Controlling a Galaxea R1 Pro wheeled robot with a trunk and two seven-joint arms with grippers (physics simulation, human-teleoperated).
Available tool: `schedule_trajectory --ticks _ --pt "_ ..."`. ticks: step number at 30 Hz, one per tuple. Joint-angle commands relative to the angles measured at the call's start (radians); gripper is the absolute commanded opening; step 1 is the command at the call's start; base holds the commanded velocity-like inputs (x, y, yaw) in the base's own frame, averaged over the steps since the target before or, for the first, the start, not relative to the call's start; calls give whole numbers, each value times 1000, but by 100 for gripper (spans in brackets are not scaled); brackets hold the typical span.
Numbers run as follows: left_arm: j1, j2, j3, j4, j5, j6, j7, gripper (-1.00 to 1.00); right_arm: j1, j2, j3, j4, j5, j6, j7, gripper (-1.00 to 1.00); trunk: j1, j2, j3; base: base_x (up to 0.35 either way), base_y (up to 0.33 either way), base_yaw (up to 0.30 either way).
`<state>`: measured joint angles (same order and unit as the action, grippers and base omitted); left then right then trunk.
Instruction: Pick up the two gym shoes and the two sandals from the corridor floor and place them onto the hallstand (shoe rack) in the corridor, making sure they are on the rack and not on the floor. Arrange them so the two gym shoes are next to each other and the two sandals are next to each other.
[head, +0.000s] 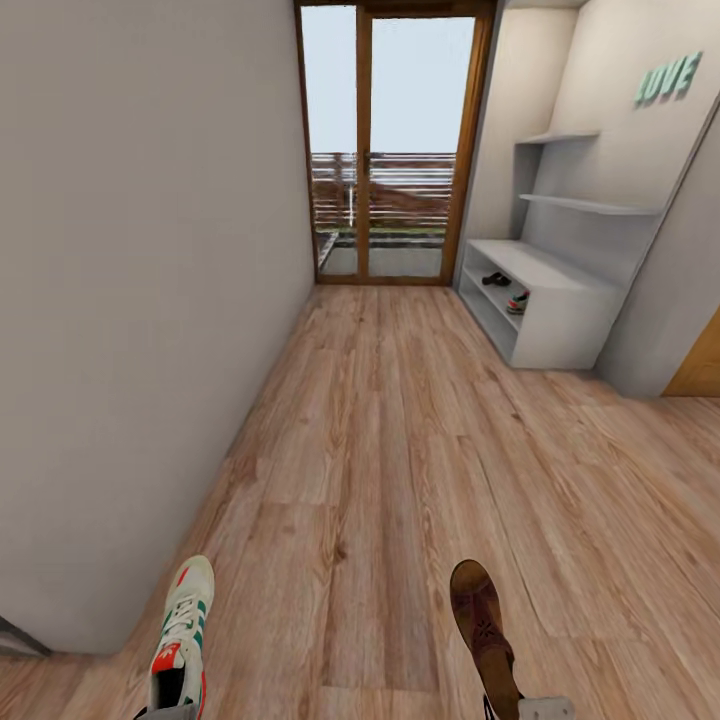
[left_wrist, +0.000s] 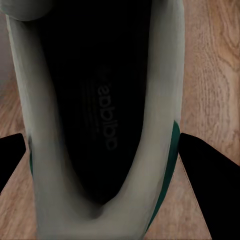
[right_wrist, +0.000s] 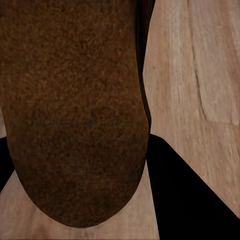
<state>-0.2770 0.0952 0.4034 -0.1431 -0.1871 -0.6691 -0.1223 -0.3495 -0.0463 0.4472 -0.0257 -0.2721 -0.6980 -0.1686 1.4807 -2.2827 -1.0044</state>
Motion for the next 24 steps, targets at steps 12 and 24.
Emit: schedule_trajectory --ticks 12,24 --pt "-1 0 9 2 -7 -2 -5 -100 0 0 8 0 -9 -1 -2 -100 0 0 -1 337 -55 0" --pt "-1 0 9 2 -6 -2 -5 -100 0 0 8 0 -9 -1 -2 -100 0 0 -1 337 -74 0"
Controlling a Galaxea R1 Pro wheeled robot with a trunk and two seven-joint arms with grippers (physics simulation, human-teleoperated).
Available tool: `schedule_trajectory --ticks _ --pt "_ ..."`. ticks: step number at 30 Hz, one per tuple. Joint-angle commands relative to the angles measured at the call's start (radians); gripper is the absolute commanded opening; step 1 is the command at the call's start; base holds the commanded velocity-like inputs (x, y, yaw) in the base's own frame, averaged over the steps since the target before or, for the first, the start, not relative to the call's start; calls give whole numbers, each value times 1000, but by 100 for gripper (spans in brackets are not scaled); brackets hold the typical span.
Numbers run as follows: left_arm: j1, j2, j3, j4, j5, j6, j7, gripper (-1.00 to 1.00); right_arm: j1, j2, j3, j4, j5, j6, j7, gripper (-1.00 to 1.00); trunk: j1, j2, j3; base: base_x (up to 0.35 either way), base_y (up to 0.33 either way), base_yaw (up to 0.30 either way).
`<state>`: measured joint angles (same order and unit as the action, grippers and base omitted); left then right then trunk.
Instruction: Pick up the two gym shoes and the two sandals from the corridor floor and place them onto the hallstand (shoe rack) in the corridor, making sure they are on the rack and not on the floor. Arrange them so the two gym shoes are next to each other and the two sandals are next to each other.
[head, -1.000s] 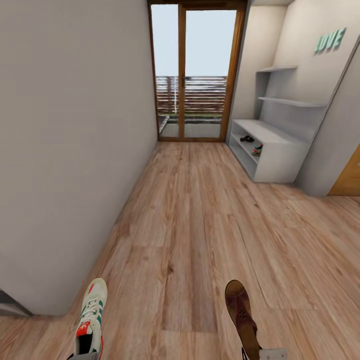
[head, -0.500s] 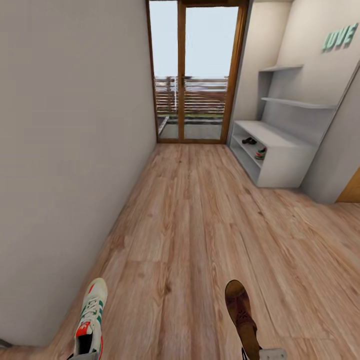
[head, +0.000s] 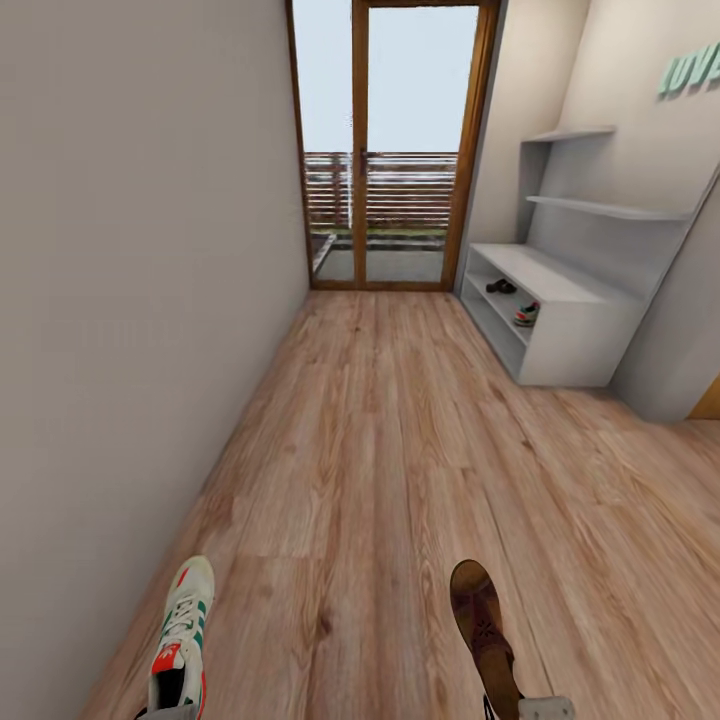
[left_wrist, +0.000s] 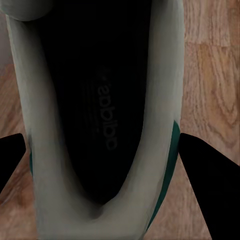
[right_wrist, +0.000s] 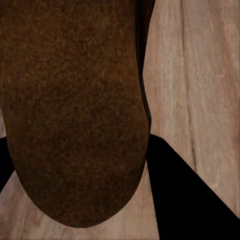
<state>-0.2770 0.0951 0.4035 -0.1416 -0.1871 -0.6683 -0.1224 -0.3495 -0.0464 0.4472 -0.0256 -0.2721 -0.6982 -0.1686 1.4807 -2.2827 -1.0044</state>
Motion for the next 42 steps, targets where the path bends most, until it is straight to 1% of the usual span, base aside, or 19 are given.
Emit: schedule_trajectory --ticks 1,42 --pt "-1 0 9 0 -6 -3 -5 -100 0 0 8 0 -9 -1 -2 -100 0 0 -1 337 -74 0" --pt "-1 0 9 0 -6 -4 -5 -100 0 -1 8 0 -9 -1 -2 -100 0 0 -1 337 -74 0"
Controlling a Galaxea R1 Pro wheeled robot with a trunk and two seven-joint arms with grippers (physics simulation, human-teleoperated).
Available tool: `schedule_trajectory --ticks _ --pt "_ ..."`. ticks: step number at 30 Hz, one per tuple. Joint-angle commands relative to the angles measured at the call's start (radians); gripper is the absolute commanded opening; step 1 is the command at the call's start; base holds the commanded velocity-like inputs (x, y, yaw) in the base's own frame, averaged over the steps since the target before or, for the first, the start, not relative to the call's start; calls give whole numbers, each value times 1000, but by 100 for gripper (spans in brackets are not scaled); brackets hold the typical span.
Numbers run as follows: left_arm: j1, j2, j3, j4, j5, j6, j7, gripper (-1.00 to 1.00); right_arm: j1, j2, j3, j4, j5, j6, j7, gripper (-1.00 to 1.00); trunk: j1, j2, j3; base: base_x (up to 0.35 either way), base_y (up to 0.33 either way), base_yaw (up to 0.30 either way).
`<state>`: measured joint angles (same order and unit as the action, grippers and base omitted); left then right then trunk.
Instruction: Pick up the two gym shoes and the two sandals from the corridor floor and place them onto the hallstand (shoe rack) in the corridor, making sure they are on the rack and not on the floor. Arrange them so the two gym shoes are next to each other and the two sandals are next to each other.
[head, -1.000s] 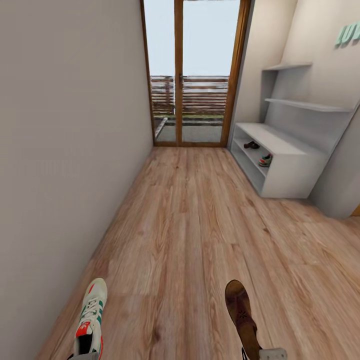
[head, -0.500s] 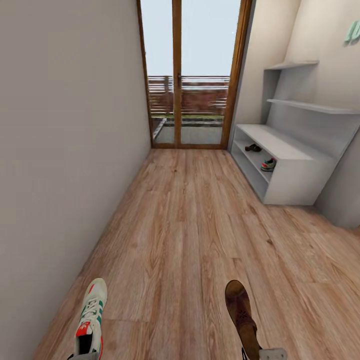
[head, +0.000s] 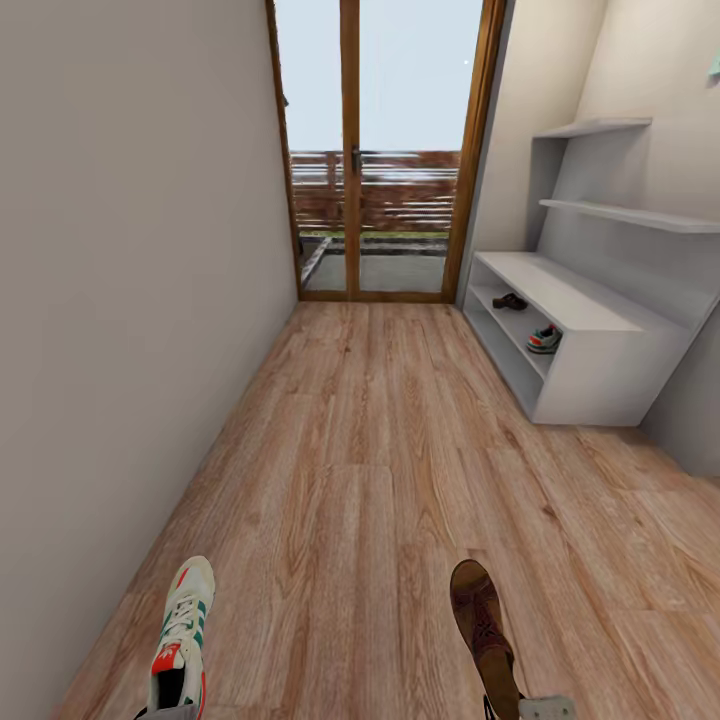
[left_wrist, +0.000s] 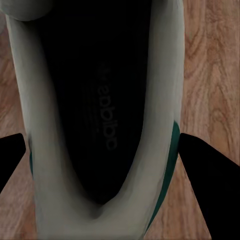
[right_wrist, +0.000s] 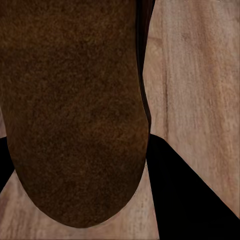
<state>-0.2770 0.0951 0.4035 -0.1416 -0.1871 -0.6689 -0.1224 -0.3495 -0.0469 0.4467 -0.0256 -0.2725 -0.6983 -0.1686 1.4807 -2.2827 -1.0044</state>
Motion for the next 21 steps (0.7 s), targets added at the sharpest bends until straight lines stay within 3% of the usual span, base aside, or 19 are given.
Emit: schedule_trajectory --ticks 1,21 --pt "-1 0 9 0 -6 -3 -5 -100 0 0 9 0 -8 -1 -2 -100 0 0 -1 337 -74 0" --pt "-1 0 9 0 -6 -1 -5 -100 0 0 9 0 -8 -1 -2 -100 0 0 -1 337 -74 0"
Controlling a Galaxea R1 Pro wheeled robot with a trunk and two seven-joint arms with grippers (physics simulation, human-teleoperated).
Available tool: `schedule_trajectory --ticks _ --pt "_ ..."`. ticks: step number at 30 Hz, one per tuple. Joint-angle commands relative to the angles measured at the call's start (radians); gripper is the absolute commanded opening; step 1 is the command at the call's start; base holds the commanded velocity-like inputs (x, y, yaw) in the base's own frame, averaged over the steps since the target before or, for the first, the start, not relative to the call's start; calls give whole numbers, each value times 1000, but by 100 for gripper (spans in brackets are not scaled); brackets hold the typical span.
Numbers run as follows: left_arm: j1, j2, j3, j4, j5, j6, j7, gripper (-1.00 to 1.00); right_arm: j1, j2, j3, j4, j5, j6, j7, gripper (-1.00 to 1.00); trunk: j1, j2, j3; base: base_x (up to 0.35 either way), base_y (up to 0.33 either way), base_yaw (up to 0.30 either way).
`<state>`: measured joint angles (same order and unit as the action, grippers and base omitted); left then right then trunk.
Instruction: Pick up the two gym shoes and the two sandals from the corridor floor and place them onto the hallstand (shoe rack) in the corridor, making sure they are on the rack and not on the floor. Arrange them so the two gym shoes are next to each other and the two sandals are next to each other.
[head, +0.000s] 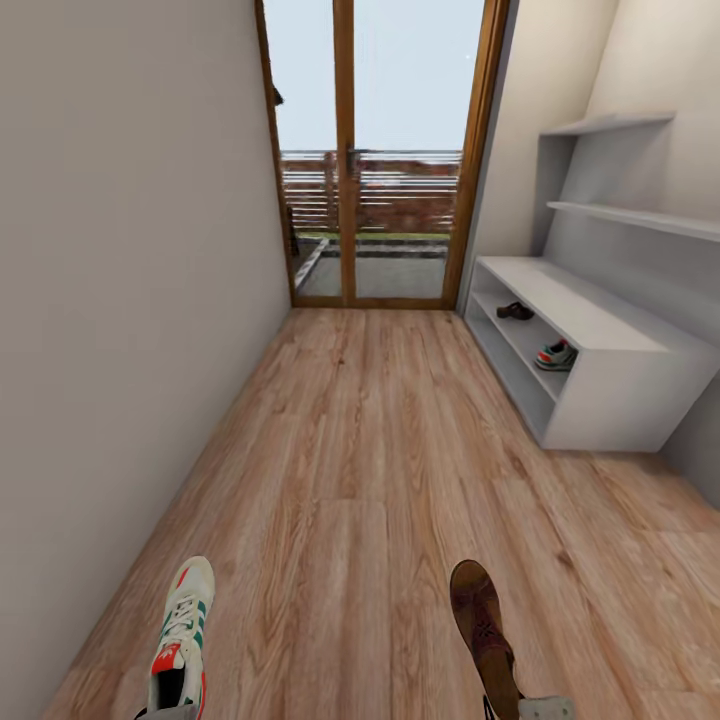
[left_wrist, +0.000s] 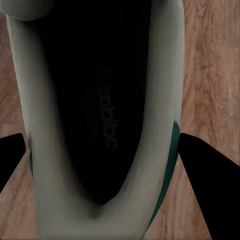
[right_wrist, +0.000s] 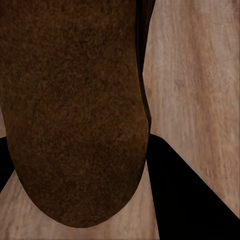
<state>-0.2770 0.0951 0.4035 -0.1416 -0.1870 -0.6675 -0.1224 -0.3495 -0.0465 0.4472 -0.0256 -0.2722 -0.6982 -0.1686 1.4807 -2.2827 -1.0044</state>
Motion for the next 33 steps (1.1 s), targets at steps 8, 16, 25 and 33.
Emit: schedule_trajectory --ticks 8,16,25,33 --pt "-1 0 9 0 -6 -3 -5 -100 0 0 8 0 -8 -1 -2 -100 0 0 -1 337 -74 0" --pt "-1 0 9 0 -6 -3 -5 -100 0 0 8 0 -8 -1 -2 -100 0 0 -1 337 -74 0" --pt "-1 0 9 0 -6 -4 -5 -100 0 0 8 0 -8 -1 -2 -100 0 0 -1 337 -74 0" --pt "-1 0 9 0 -6 -4 -5 -100 0 0 8 0 -8 -1 -2 -100 0 0 -1 337 -74 0"
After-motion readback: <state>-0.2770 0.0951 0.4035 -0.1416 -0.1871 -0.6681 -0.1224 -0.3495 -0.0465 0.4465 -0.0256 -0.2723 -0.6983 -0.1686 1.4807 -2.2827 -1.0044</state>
